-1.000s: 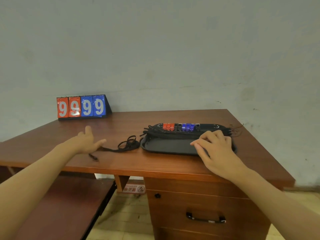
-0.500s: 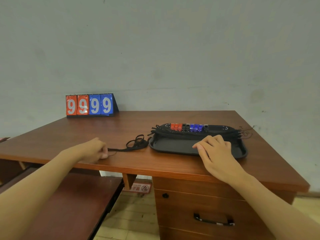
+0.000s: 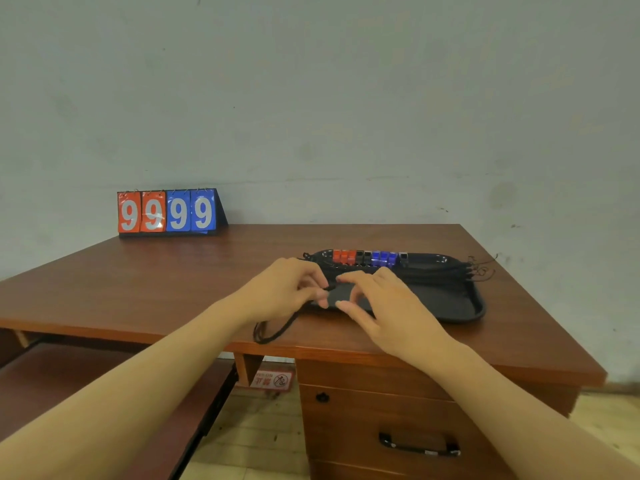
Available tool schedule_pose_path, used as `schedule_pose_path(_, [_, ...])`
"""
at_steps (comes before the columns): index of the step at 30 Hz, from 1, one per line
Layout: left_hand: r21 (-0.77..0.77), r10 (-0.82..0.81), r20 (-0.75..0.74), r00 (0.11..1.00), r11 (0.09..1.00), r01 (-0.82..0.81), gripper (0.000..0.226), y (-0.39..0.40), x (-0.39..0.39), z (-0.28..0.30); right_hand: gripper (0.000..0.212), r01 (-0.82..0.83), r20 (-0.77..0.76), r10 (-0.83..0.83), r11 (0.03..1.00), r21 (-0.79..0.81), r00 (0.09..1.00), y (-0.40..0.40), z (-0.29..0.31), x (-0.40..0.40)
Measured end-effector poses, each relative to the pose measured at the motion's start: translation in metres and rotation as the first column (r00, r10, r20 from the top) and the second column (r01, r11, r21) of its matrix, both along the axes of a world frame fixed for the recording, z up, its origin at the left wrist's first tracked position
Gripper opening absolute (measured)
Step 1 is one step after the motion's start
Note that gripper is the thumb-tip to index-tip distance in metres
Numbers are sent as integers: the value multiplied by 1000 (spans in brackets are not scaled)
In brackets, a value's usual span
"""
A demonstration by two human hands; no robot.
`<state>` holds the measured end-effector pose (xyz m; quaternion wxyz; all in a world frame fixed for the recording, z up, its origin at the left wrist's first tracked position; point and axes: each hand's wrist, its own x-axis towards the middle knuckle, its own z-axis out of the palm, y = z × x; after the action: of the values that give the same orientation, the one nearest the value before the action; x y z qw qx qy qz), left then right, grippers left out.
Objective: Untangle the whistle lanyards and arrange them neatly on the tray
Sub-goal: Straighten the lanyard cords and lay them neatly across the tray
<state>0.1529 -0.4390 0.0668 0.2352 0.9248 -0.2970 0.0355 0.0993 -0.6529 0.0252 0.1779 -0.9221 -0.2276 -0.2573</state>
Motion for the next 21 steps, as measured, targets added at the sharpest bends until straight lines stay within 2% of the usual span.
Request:
schedule_pose_path(2, [-12,-26,23,999,1000,26,8,-8,0,-3,49,7,-44,-6,1000,24,999,-4,0,0])
schedule_pose_path(6, [19,-79,58,995,997,78,12,-18,0,-8,20,45,-27,-45,999,24,999,-16,-7,0])
schedule_pose_path(11, [56,-85,59,995,995,81,13,-13,7,-7,24,145,16,-145,989,-24,989,-37,3,0])
schedule_pose_path(14, [110,-29,90,996,994,19,17,14,23,-4,32,285,39,-283,958,-43,958,-78,11,8])
schedule_pose_path(18, [36,112,175,978,992,-120,19,53,50,-19,23,405,29,-414,900,160,910,-145,1,26])
schedule_pose_path(21, [12,197,179,964,979,-202,13,61,66,-35,22,451,-5,-462,863,227,887,-164,-6,37])
